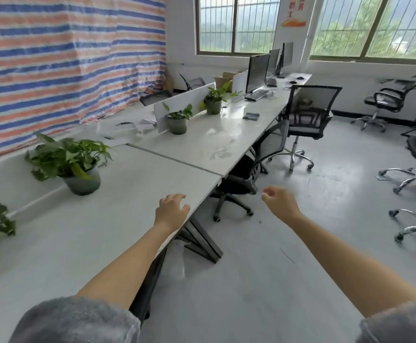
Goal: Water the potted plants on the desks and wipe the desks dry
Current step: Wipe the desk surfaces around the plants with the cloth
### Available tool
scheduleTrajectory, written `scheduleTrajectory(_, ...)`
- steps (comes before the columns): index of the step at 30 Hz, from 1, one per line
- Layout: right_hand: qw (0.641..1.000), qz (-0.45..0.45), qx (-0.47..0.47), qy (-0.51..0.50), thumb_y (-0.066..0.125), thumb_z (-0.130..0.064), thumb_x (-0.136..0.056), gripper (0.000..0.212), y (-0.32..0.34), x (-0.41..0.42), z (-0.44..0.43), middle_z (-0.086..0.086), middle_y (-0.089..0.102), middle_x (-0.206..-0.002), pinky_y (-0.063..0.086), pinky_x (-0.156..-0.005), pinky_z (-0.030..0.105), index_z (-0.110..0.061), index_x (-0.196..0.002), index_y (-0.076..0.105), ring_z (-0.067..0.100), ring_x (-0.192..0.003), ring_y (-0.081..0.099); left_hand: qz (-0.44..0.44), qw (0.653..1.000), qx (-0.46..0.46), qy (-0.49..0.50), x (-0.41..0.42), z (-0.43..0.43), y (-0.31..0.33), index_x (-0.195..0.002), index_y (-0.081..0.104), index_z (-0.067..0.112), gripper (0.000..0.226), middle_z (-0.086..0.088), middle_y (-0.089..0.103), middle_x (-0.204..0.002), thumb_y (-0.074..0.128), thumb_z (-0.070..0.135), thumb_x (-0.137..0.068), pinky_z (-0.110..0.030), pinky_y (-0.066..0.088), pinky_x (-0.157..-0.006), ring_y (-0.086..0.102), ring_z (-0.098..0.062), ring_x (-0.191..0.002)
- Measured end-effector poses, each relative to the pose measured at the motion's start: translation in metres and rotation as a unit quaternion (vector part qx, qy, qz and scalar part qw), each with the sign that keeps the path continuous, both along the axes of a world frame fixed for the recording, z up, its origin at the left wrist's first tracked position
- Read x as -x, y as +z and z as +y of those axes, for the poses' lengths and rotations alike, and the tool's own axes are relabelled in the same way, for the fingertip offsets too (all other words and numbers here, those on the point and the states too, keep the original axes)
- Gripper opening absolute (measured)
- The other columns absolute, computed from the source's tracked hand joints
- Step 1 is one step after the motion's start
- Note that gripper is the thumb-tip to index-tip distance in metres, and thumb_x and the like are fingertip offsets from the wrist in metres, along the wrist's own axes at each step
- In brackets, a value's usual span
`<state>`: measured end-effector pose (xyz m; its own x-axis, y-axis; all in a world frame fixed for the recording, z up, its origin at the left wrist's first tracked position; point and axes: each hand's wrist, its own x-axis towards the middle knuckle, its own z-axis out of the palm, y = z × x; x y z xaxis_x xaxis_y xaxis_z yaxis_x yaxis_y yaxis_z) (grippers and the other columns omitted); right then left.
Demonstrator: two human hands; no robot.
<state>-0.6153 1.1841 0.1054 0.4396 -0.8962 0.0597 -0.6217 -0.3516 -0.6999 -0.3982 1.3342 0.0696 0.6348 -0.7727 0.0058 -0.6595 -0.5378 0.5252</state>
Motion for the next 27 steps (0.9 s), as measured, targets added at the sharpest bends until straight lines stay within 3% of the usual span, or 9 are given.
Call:
scheduleTrajectory(3, 1.000, -0.008, -0.008, 0.021, 0.050, -0.016, -0.091, 0.034, -0.012, -0.019, -0.060, 0.014, 0.064, -0.115, 0.041, -0.086, 0.028, -0.003, -0.121, 0.057, 0.027, -0.107, 0.057, 0.001, 1.000, -0.001, 0.003, -0.012, -0.066, -0.007, -0.135, 0.044, 0.014, 0.042, -0.009, 0.042, -0.144, 0.041, 0.025, -0.095, -0.039, 0.031, -0.106, 0.031, -0.029, -0.134)
scheduleTrajectory(12, 1.000, 0.010, -0.012, -0.021, 0.049, -0.014, -0.090, 0.031, -0.010, -0.062, -0.277, 0.017, 0.064, -0.114, 0.042, -0.088, 0.030, 0.000, -0.116, 0.060, 0.030, -0.107, 0.057, 0.032, 0.998, 0.021, -0.049, -0.060, -0.325, -0.011, -0.136, 0.043, 0.013, 0.042, -0.010, 0.042, -0.143, 0.041, 0.024, -0.095, -0.042, 0.031, -0.106, 0.032, -0.030, -0.132)
scheduleTrajectory(16, 0.997, 0.021, -0.039, -0.061, 0.050, -0.016, -0.090, 0.034, -0.018, -0.050, -0.364, 0.012, 0.063, -0.120, 0.040, -0.086, 0.025, -0.005, -0.121, 0.058, 0.026, -0.109, 0.057, 0.034, 0.994, 0.016, -0.099, -0.056, -0.430, -0.009, -0.136, 0.043, 0.013, 0.042, -0.009, 0.041, -0.144, 0.042, 0.024, -0.095, -0.041, 0.031, -0.106, 0.032, -0.030, -0.133)
scheduleTrajectory(20, 0.991, 0.020, -0.065, -0.114, 0.050, -0.016, -0.089, 0.036, -0.035, -0.027, -0.464, 0.012, 0.062, -0.123, 0.041, -0.093, 0.029, -0.006, -0.122, 0.058, 0.026, -0.113, 0.056, 0.033, 0.991, 0.006, -0.127, -0.049, -0.539, -0.026, -0.135, 0.044, 0.013, 0.042, -0.009, 0.044, -0.142, 0.043, 0.025, -0.094, -0.042, 0.032, -0.106, 0.034, -0.030, -0.132)
scheduleTrajectory(27, 0.994, 0.005, -0.053, -0.091, 0.051, -0.017, -0.089, 0.035, -0.042, -0.020, -0.650, 0.011, 0.063, -0.122, 0.038, -0.086, 0.023, -0.006, -0.121, 0.058, 0.024, -0.112, 0.057, 0.038, 0.995, 0.008, -0.088, -0.046, -0.713, -0.043, -0.130, 0.050, 0.013, 0.040, -0.011, 0.048, -0.138, 0.045, 0.023, -0.092, -0.040, 0.034, -0.104, 0.038, -0.032, -0.128)
